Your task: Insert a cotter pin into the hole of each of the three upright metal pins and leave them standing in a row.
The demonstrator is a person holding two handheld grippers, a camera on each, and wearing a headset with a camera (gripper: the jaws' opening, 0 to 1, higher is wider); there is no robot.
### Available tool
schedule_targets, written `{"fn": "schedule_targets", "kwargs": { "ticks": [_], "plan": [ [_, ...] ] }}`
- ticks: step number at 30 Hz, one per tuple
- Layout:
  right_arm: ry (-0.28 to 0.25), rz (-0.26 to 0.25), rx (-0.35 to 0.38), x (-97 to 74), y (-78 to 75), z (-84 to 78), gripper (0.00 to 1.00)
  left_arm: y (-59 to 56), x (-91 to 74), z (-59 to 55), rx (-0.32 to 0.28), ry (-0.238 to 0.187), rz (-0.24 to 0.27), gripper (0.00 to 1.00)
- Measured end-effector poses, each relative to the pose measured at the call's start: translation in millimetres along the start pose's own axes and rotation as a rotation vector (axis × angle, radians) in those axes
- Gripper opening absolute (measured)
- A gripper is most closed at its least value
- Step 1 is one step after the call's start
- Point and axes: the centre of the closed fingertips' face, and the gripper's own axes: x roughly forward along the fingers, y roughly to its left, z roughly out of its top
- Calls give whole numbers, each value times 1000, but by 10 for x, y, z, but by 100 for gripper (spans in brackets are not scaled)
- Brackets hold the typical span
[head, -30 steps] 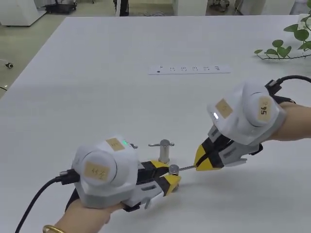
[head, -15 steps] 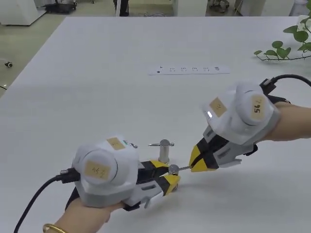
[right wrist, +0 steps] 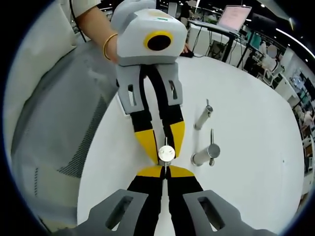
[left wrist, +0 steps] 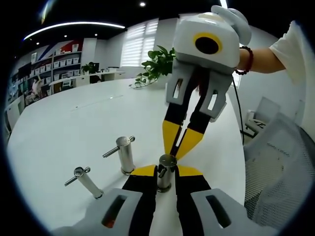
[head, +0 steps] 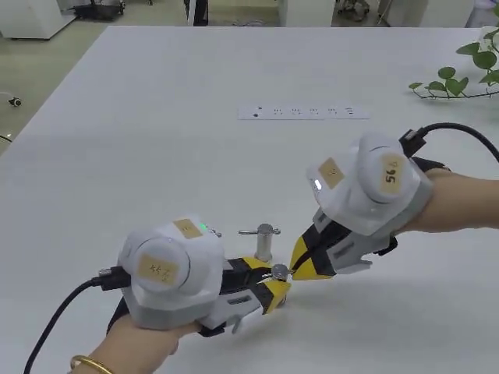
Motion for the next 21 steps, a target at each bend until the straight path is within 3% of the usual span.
{"fn": "schedule_targets", "kwargs": {
  "ticks": [4, 7, 12, 17, 21],
  "plan": [
    [-25, -3, 33, 6, 6, 31, 5, 0, -4, -2, -6, 1, -3, 12],
    [-36, -28, 56, -11, -25, 28, 12, 1, -8, -14, -6, 8, -4, 13],
    [-49, -60, 74, -102, -63, -16, 13, -21, -17, -56, 13, 27, -14, 24],
    [-50, -66, 91, -125, -52, -48, 12, -2, -19, -100, 18, 44, -14, 23],
    [-56, -64, 67, -106, -11, -28, 7, -2, -10, -121, 11, 50, -20, 15]
  ]
}}
